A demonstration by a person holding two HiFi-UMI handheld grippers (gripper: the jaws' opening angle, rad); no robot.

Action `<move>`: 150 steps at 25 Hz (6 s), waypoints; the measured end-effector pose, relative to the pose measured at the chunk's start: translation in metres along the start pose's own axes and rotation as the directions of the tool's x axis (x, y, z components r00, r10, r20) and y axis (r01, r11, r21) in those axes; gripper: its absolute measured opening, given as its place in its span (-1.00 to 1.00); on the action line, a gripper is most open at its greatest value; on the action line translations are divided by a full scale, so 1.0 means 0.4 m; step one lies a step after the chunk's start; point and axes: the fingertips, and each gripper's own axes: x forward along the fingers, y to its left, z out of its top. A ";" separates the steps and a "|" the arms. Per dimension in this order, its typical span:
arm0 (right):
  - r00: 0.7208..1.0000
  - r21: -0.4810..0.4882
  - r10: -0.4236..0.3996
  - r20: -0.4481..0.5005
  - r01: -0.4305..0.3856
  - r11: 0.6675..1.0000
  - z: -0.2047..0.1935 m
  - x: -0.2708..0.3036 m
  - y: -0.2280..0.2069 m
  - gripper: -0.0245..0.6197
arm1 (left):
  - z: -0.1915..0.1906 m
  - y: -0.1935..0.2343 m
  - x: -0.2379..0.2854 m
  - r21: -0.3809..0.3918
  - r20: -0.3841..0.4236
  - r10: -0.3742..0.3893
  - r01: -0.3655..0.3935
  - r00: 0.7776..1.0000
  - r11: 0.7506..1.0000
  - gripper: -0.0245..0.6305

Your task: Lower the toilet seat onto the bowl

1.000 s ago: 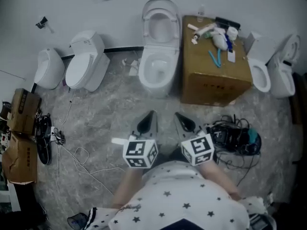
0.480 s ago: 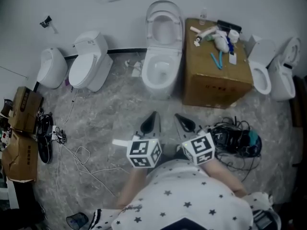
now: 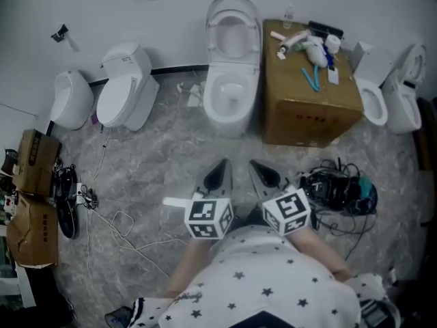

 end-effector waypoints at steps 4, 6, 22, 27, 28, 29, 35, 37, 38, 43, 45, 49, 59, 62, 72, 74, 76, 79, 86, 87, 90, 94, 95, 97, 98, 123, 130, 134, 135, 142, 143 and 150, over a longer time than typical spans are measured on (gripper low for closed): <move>1.000 0.002 -0.017 -0.004 0.017 1.000 -0.004 0.020 0.015 -0.90 | -0.003 0.022 0.000 0.006 -0.002 -0.015 0.015 1.000 1.000 -0.93; 1.000 0.003 -0.022 -0.001 0.022 1.000 -0.004 0.028 0.019 -0.90 | -0.004 0.034 0.000 0.006 0.000 -0.015 0.015 1.000 1.000 -0.93; 1.000 0.001 -0.028 -0.002 0.028 1.000 0.022 0.175 -0.059 -0.90 | 0.020 0.125 0.122 -0.004 -0.020 -0.019 0.019 1.000 1.000 -0.93; 1.000 -0.016 0.001 -0.008 -0.001 1.000 0.050 0.257 -0.108 -0.90 | 0.057 0.172 0.210 -0.006 -0.023 -0.005 0.005 1.000 1.000 -0.93; 1.000 -0.020 0.011 -0.007 -0.011 1.000 0.056 0.273 -0.118 -0.90 | 0.063 0.179 0.229 -0.008 -0.025 -0.003 0.002 1.000 1.000 -0.93; 1.000 -0.024 0.020 -0.006 -0.020 1.000 0.061 0.287 -0.130 -0.90 | 0.069 0.184 0.248 -0.010 -0.027 -0.001 0.000 1.000 1.000 -0.93; 0.999 -0.025 0.042 -0.021 -0.043 0.999 0.102 0.361 -0.217 -0.90 | 0.117 0.204 0.355 -0.030 -0.025 0.008 -0.009 1.000 1.000 -0.93; 0.999 -0.028 0.048 -0.023 -0.049 0.998 0.115 0.383 -0.248 -0.90 | 0.132 0.211 0.391 -0.034 -0.023 0.015 -0.016 1.000 0.999 -0.93; 0.998 -0.032 0.050 -0.025 -0.051 0.998 0.121 0.393 -0.264 -0.90 | 0.139 0.214 0.409 -0.037 -0.022 0.020 -0.021 1.000 0.999 -0.93; 0.997 -0.042 0.061 -0.036 -0.062 0.997 0.146 0.437 -0.349 -0.90 | 0.173 0.224 0.497 -0.049 -0.016 0.044 -0.045 0.999 0.998 -0.93; 0.997 -0.044 0.064 -0.036 -0.065 0.997 0.158 0.457 -0.381 -0.90 | 0.186 0.229 0.529 -0.058 -0.011 0.052 -0.052 0.999 0.997 -0.93; 0.997 -0.051 0.070 -0.032 -0.072 0.996 0.179 0.492 -0.433 -0.90 | 0.208 0.237 0.585 -0.066 -0.004 0.064 -0.064 0.998 0.996 -0.93; 0.994 -0.047 0.099 -0.037 -0.101 0.994 0.195 0.561 -0.565 -0.90 | 0.233 0.255 0.706 -0.074 0.003 0.124 -0.124 0.992 0.990 -0.93; 0.994 -0.038 0.106 -0.035 -0.107 0.994 0.196 0.568 -0.592 -0.90 | 0.234 0.259 0.724 -0.075 -0.001 0.142 -0.142 0.990 0.987 -0.93; 0.995 -0.011 0.093 -0.033 -0.094 0.996 0.198 0.591 -0.654 -0.90 | 0.245 0.292 0.746 -0.087 -0.012 0.192 -0.192 0.981 0.977 -0.93; 0.996 -0.007 0.085 -0.036 -0.085 0.996 0.200 0.598 -0.664 -0.90 | 0.249 0.302 0.755 -0.087 -0.012 0.195 -0.195 0.981 0.977 -0.93; 0.996 -0.002 0.072 -0.046 -0.072 0.997 0.200 0.607 -0.677 -0.90 | 0.255 0.310 0.770 -0.085 -0.014 0.191 -0.192 0.981 0.978 -0.93; 0.997 0.001 0.056 -0.047 -0.056 0.998 0.204 0.628 -0.694 -0.90 | 0.267 0.321 0.800 -0.076 -0.013 0.175 -0.176 0.984 0.982 -0.93; 0.999 0.008 0.006 -0.046 -0.006 1.000 0.226 0.706 -0.736 -0.90 | 0.303 0.367 0.887 -0.049 -0.023 0.124 -0.125 0.992 0.991 -0.93; 0.999 0.007 0.002 -0.044 -0.002 1.000 0.233 0.719 -0.741 -0.90 | 0.311 0.375 0.899 -0.045 -0.023 0.117 -0.118 0.993 0.992 -0.93; 1.000 0.007 -0.003 -0.027 0.003 1.000 0.252 0.763 -0.756 -0.90 | 0.335 0.402 0.943 -0.034 -0.023 0.098 -0.099 0.995 0.994 -0.93; 0.999 0.013 -0.030 -0.018 0.030 0.999 0.274 0.821 -0.785 -0.90 | 0.358 0.440 1.003 -0.021 -0.033 0.072 -0.073 0.997 0.997 -0.93; 0.999 0.013 -0.036 -0.016 0.036 0.999 0.279 0.835 -0.792 -0.90 | 0.363 0.449 1.017 -0.017 -0.036 0.065 -0.066 0.997 0.998 -0.93; 0.999 0.019 -0.050 -0.016 0.051 0.999 0.287 0.863 -0.806 -0.90 | 0.376 0.469 1.043 -0.011 -0.042 0.053 -0.053 0.998 0.999 -0.93; 0.998 0.024 -0.059 -0.018 0.059 0.998 0.291 0.876 -0.812 -0.90 | 0.383 0.479 1.056 -0.009 -0.045 0.047 -0.048 0.998 0.999 -0.93; 0.967 0.052 -0.250 -0.046 0.252 0.966 0.336 1.119 -0.970 -0.90 | 0.451 0.657 1.332 0.039 -0.138 -0.092 0.098 0.986 0.994 -0.93; 0.959 0.056 -0.275 -0.066 0.279 0.959 0.339 1.173 -1.026 -0.90 | 0.463 0.697 1.404 0.046 -0.161 -0.110 0.119 0.981 0.992 -0.93; 0.955 0.048 -0.285 -0.077 0.289 0.956 0.343 1.202 -1.059 -0.90 | 0.471 0.717 1.450 0.050 -0.172 -0.123 0.134 0.977 0.990 -0.93; 0.955 0.047 -0.287 -0.079 0.291 0.956 0.346 1.210 -1.067 -0.90 | 0.473 0.722 1.462 0.051 -0.175 -0.125 0.136 0.977 0.989 -0.93; 0.953 0.037 -0.292 -0.084 0.296 0.954 0.367 1.268 -1.117 -0.90 | 0.487 0.757 1.535 0.086 -0.190 -0.138 0.157 0.972 0.984 -0.93; 0.953 0.034 -0.293 -0.084 0.296 0.954 0.371 1.277 -1.125 -0.90 | 0.489 0.761 1.545 0.092 -0.192 -0.141 0.161 0.971 0.983 -0.93; 0.946 0.035 -0.314 -0.080 0.318 0.948 0.387 1.334 -1.198 -0.90 | 0.509 0.805 1.633 0.111 -0.202 -0.131 0.155 0.971 0.982 -0.93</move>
